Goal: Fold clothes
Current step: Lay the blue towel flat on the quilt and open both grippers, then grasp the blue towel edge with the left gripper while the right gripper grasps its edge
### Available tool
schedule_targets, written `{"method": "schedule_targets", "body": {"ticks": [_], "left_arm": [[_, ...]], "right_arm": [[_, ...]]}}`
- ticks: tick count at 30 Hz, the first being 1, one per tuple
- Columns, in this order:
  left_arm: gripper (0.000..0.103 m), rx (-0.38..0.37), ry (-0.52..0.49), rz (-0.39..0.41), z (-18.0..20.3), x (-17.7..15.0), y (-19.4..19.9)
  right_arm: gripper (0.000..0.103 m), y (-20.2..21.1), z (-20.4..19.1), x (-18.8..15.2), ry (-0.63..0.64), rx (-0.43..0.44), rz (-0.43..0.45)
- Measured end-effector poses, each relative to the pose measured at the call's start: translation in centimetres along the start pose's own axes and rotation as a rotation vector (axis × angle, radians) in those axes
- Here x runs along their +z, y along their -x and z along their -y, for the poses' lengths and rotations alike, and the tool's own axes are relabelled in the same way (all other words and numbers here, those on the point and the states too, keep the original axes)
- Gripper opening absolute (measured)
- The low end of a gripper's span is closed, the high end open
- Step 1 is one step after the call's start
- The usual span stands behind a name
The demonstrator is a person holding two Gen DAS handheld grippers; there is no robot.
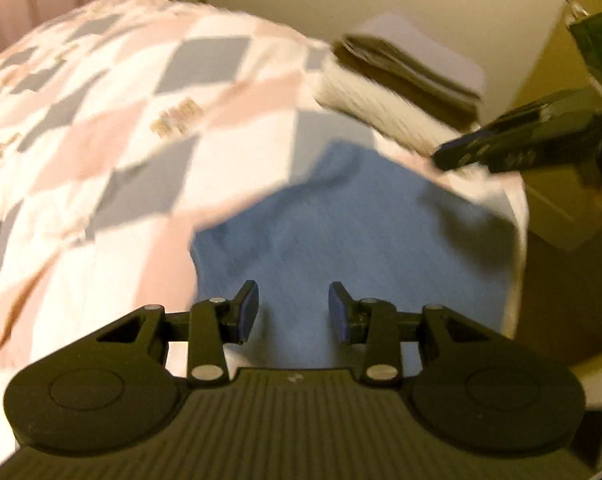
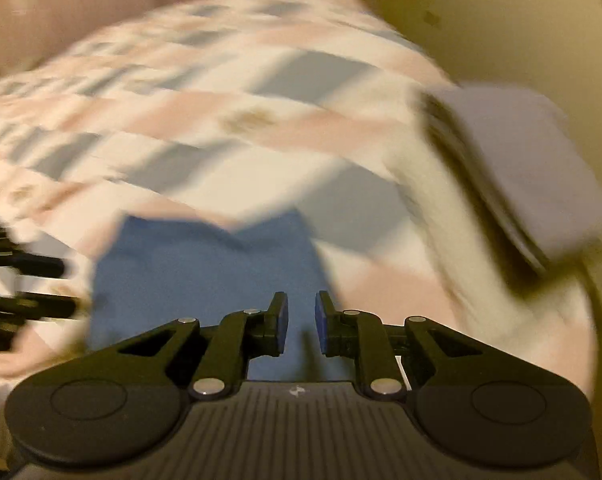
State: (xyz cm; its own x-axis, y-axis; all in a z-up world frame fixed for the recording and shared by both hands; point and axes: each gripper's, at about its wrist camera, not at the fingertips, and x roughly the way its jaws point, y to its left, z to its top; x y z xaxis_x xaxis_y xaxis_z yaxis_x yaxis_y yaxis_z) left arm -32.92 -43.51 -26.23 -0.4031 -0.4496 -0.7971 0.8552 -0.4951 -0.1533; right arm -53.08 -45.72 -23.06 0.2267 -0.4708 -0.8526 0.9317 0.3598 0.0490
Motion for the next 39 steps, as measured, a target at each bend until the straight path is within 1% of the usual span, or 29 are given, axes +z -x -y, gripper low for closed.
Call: {"method": "schedule_targets", "body": {"ticks": [3, 5, 7, 8, 9, 11, 12, 13, 14, 15, 16, 17, 19, 20, 22, 23, 25, 27, 29, 30, 32, 35, 37, 39], "left_arm": [[0.033, 0.01, 0.059, 0.024, -0.9, 1.2, -2.8], [0.033, 0.036, 0.104, 0.007, -1.5, 1.4, -5.5], [0.033, 0.082, 0.16, -0.025, -2.4, 1.0, -8.1], [0.024, 0.102, 0.196, -0.04, -3.0, 0.6, -9.1], [0.022, 0.107, 0.247, -0.042, -3.6, 0.1, -9.5], [0.014, 0.123, 0.346, -0.022, -4.4, -0.7, -9.6], [0.012, 0.151, 0.366, -0.016, -4.2, -0.7, -9.1], [0.011, 0.179, 0.386, -0.01, -3.9, -0.8, -8.6], [0.011, 0.209, 0.406, -0.001, -3.7, -0.8, -7.9], [0.011, 0.243, 0.43, 0.013, -3.3, -0.8, -6.9], [0.014, 0.285, 0.456, 0.022, -2.8, -0.8, -5.8], [0.02, 0.33, 0.473, 0.027, -2.1, -1.0, -4.6], [0.02, 0.386, 0.493, 0.034, -0.4, -1.6, -2.4], [0.019, 0.399, 0.503, 0.037, 0.5, -2.0, -1.3], [0.019, 0.361, 0.498, 0.037, 3.6, -2.9, 0.6], [0.02, 0.345, 0.481, 0.032, 5.2, -3.4, 1.3], [0.02, 0.314, 0.451, 0.03, 9.0, -4.5, 2.0], [0.02, 0.304, 0.452, 0.02, 11.9, -6.1, 1.8], [0.021, 0.322, 0.473, -0.066, 13.5, -7.7, 0.1], [0.021, 0.334, 0.478, -0.101, 14.0, -8.2, -0.7], [0.021, 0.357, 0.47, -0.108, 14.6, -8.2, -0.9], [0.02, 0.386, 0.493, -0.065, 15.0, -7.4, 0.5], [0.019, 0.389, 0.498, -0.051, 15.3, -7.3, 0.9], [0.02, 0.382, 0.473, -0.053, 16.0, -7.7, 0.6]], "right_arm": [[0.018, -4.6, -1.7, 2.4, 0.129, 0.082, -0.009], [0.017, -8.0, -1.7, 3.0, 0.204, 0.11, -0.041], [0.013, -10.9, -0.4, 3.1, 0.248, 0.1, -0.083], [0.007, -11.8, 0.7, 3.1, 0.247, 0.093, -0.1], [0.0, -12.5, 1.9, 3.2, 0.23, 0.091, -0.111], [0.0, -12.9, 4.3, 3.4, 0.173, 0.107, -0.122], [0.0, -12.7, 5.3, 3.6, 0.156, 0.09, -0.12], [0.008, -12.4, 5.8, 3.7, 0.16, 0.054, -0.117], [0.01, -12.0, 6.2, 3.7, 0.17, 0.027, -0.118], [0.01, -11.2, 6.8, 3.8, 0.171, 0.025, -0.11], [0.01, -10.2, 7.6, 3.9, 0.163, 0.048, -0.095], [0.01, -9.0, 8.1, 4.0, 0.162, 0.078, -0.075], [0.011, -6.1, 8.1, 3.4, 0.207, 0.151, -0.042], [0.014, -4.7, 8.0, 2.7, 0.238, 0.192, -0.035], [0.018, -2.5, 7.3, 0.6, 0.308, 0.275, -0.048], [0.018, -1.8, 7.0, -0.7, 0.355, 0.293, -0.058], [0.017, -1.1, 6.3, -3.7, 0.472, 0.285, -0.081], [0.016, -0.4, 5.7, -6.6, 0.59, 0.275, -0.104], [0.016, -0.1, 5.4, -9.0, 0.688, 0.256, -0.128], [0.016, -0.6, 5.6, -9.4, 0.708, 0.231, -0.143], [0.013, -1.2, 6.0, -8.8, 0.69, 0.213, -0.17], [0.014, 1.0, 6.1, -8.0, 0.659, 0.212, -0.104], [0.014, 2.9, 6.2, -8.1, 0.64, 0.251, -0.053], [0.015, 3.7, 6.0, -8.9, 0.652, 0.279, -0.034]]}}
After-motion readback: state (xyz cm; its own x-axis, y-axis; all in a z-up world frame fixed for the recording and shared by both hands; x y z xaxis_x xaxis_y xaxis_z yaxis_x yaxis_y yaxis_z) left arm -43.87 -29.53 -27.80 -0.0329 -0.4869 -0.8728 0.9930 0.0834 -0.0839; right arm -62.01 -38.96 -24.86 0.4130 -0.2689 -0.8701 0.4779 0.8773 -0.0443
